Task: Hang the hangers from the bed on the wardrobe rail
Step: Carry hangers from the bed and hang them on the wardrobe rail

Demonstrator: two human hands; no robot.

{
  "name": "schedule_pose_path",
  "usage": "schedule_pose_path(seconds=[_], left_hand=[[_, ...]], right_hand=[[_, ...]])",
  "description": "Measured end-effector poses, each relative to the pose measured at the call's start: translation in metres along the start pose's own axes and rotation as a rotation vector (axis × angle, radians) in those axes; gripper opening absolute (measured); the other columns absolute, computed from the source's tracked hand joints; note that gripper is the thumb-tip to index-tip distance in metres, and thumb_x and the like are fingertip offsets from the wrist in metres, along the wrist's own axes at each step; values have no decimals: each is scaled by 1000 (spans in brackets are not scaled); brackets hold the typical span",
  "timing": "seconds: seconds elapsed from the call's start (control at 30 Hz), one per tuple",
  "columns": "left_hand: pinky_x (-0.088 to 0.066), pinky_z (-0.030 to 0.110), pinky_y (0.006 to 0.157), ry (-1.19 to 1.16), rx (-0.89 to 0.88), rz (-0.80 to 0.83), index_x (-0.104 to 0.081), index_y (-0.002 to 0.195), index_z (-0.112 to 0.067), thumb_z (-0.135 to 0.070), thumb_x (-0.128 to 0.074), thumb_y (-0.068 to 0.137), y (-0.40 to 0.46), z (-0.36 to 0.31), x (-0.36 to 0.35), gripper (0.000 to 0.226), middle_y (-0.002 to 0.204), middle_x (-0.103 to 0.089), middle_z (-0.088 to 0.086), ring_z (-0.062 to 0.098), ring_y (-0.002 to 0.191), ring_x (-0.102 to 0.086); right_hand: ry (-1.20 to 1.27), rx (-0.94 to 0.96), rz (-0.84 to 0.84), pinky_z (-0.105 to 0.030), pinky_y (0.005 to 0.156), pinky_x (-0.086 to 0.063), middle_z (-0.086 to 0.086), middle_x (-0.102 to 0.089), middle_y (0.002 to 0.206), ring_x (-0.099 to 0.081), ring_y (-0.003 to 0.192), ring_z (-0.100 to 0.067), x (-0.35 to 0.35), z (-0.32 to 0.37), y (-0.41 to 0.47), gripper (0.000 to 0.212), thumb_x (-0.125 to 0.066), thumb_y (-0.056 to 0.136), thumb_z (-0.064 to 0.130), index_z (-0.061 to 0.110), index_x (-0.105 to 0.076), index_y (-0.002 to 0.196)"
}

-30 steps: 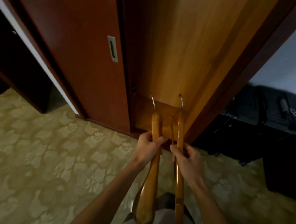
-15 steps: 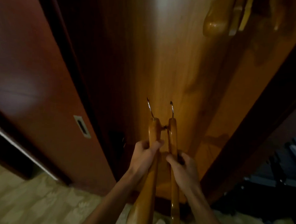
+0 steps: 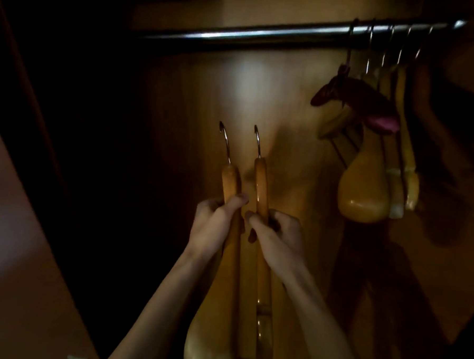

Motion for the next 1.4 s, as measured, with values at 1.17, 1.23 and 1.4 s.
schedule_pose_path(seconds=[1.17, 1.23, 1.4], left_hand=[[-61, 38, 83, -43, -282, 448, -80, 92, -16, -49, -74, 85, 145, -149, -109, 35, 72, -77, 2, 22, 81, -76], [-62, 32, 75, -54, -249, 492, -79, 87, -13, -47, -73, 87, 143, -144, -115, 34, 67, -75, 2, 18, 71, -75], [-53, 25, 63, -67, -243, 542, -71, 71, -10, -46, -66, 93, 141, -139, -125, 42, 51, -64, -2, 10, 46, -64]], right_hand=[[-85, 187, -379, -26, 62, -53, 0, -68, 62, -66, 56, -8, 95, 127, 126, 37, -61, 94, 36, 10, -73, 70], [-80, 176, -393, -22, 58, -47, 5, -66, 56, -62, 49, -3, 99, 124, 125, 37, -61, 93, 37, 19, -68, 61], [-115, 147, -375, -30, 71, -47, 6, -67, 61, -65, 57, -4, 105, 119, 124, 40, -59, 93, 47, 23, -67, 62]])
Point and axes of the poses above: each hand's wrist, its own y-axis towards the middle knuckle, its own x-axis out of the back of the hand, z = x × y, the point moved 3 cm from there along y, towards the middle knuckle
